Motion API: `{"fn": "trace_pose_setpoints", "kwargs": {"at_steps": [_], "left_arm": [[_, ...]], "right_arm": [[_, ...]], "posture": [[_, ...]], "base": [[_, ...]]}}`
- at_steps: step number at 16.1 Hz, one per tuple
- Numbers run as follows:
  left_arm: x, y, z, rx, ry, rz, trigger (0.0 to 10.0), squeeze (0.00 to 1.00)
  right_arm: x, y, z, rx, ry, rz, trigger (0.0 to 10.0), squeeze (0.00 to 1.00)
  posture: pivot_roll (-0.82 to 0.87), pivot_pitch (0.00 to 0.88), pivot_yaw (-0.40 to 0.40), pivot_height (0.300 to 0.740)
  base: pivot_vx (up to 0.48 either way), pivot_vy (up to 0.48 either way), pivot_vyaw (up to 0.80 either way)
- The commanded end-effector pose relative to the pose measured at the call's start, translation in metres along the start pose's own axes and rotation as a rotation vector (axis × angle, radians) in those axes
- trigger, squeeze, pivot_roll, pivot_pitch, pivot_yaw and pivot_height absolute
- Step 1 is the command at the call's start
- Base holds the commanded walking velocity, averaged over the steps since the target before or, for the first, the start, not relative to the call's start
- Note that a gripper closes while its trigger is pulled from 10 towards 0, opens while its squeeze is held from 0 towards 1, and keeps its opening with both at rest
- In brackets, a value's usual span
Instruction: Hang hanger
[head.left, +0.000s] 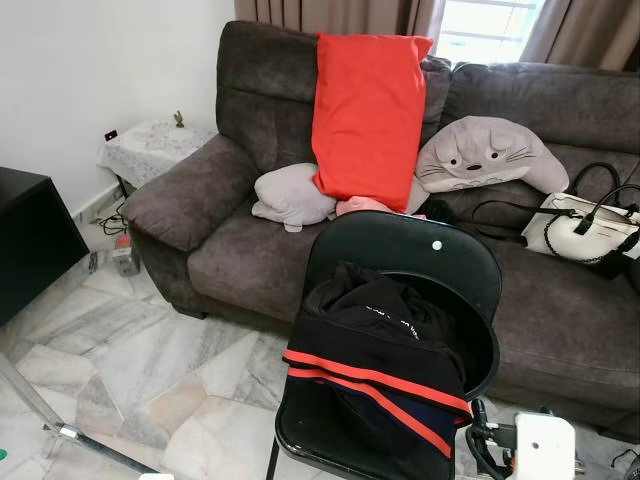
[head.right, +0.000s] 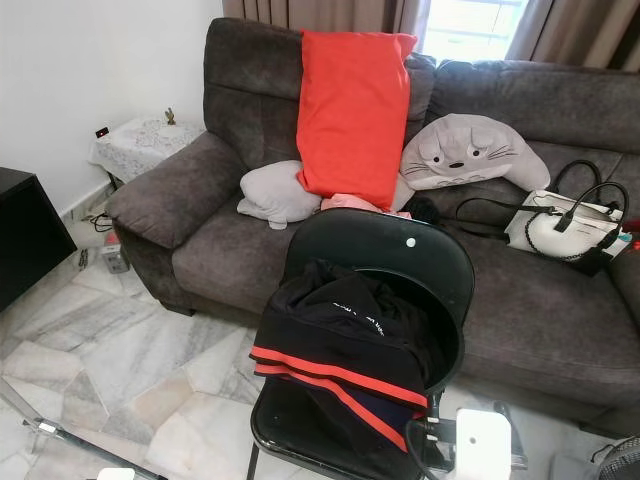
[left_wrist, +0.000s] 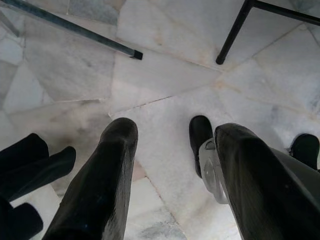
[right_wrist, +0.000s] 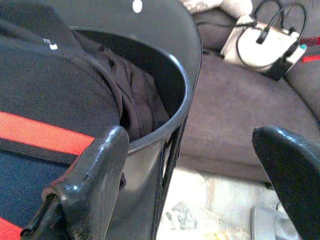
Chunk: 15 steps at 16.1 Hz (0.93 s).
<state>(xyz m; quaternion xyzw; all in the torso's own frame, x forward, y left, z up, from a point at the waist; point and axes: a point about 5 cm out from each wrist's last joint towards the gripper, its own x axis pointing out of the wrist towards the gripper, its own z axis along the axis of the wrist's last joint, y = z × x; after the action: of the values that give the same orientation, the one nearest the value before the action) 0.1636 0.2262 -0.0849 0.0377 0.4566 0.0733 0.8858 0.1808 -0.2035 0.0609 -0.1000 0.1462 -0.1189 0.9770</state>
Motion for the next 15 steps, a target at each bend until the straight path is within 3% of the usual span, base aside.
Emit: {"fn": "trace_pose_setpoints", "kwargs": {"at_steps": [1, 3, 5, 6, 7, 15], "left_arm": [[-0.001, -0.001, -0.006, -0.003, 0.022, -0.001, 10.0, 0.00], [-0.001, -0.002, -0.007, -0.004, 0.024, -0.001, 10.0, 0.00], [-0.001, -0.004, -0.009, 0.005, 0.030, -0.007, 10.0, 0.00], [-0.001, -0.004, -0.009, 0.004, 0.030, -0.008, 10.0, 0.00], [-0.001, -0.005, -0.009, 0.002, 0.029, -0.008, 10.0, 0.00], [0.001, -0.014, 0.001, 0.004, 0.018, -0.015, 10.0, 0.00]], "right_arm": [[-0.001, 0.000, -0.005, -0.004, 0.033, 0.006, 10.0, 0.00], [-0.008, -0.003, -0.008, -0.101, 0.066, 0.017, 10.0, 1.00], [-0.008, -0.004, -0.016, -0.164, 0.125, 0.035, 10.0, 1.00], [-0.006, -0.002, -0.014, -0.260, 0.109, 0.072, 10.0, 1.00], [-0.005, 0.001, -0.011, -0.272, 0.083, 0.084, 10.0, 0.00], [0.003, 0.006, -0.006, -0.299, 0.075, 0.099, 10.0, 0.00]], "posture": [[-0.04, 0.000, -0.016, 0.740], [-0.05, 0.000, -0.013, 0.740], [-0.05, 0.000, -0.012, 0.740], [-0.05, 0.000, -0.012, 0.740], [-0.05, 0.000, -0.013, 0.740], [-0.04, 0.000, -0.011, 0.740]], "base": [[0.000, 0.000, 0.00], [0.000, 0.000, 0.00], [0.000, 0.000, 0.00], [0.000, 0.000, 0.00], [0.000, 0.000, 0.00], [0.000, 0.000, 0.00]]}}
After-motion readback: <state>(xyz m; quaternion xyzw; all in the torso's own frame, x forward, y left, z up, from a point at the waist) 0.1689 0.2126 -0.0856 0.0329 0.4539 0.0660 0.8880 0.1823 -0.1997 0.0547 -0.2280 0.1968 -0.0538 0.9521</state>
